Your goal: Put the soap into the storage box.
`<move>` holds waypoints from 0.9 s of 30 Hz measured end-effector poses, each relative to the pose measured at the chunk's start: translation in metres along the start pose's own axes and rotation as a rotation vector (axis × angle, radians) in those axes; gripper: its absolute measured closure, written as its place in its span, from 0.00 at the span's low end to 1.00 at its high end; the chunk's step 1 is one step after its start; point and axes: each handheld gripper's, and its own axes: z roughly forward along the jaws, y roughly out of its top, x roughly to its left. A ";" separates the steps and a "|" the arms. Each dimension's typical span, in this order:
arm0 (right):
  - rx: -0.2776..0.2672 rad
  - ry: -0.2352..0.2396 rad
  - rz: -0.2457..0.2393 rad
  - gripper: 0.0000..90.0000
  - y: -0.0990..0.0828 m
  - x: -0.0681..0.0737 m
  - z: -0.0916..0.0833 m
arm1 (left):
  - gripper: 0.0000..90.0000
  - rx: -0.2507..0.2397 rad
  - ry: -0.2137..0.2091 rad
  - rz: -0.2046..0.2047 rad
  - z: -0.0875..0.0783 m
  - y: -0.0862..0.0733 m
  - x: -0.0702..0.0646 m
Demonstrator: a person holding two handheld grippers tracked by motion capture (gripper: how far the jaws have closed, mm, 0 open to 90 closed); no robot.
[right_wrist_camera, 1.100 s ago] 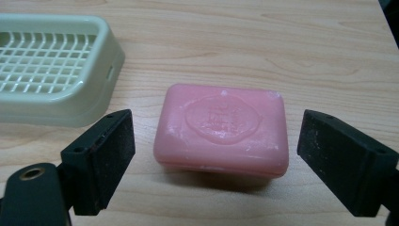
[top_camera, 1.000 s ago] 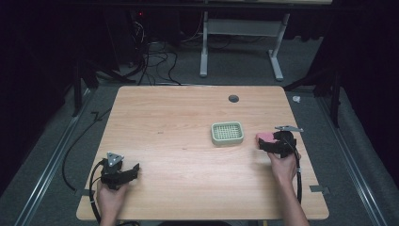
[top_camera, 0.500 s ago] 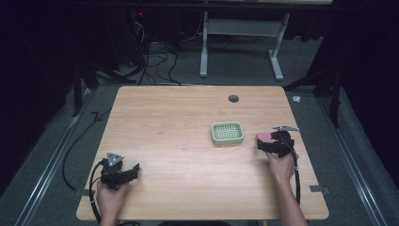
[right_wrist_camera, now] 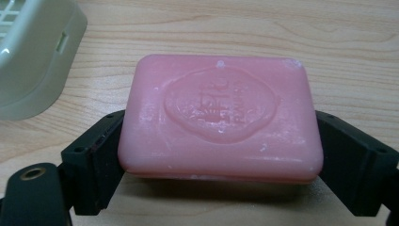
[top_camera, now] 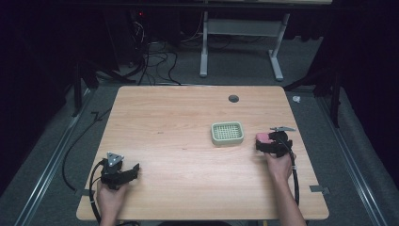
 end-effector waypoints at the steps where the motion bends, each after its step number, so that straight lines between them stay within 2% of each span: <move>1: -0.002 -0.004 -0.003 0.14 0.000 0.000 0.000 | 0.27 -0.001 0.001 0.000 0.000 0.000 0.000; 16: -0.006 -0.010 0.009 0.15 0.000 0.001 0.000 | 0.27 -0.002 0.000 -0.001 0.000 0.000 0.000; 21: -0.008 0.009 0.037 0.15 0.000 -0.001 -0.001 | 0.27 -0.002 0.000 -0.001 0.000 0.000 0.000; 27: -0.007 0.021 0.043 0.15 0.000 -0.001 -0.002 | 0.27 -0.002 0.000 -0.001 0.000 0.000 0.000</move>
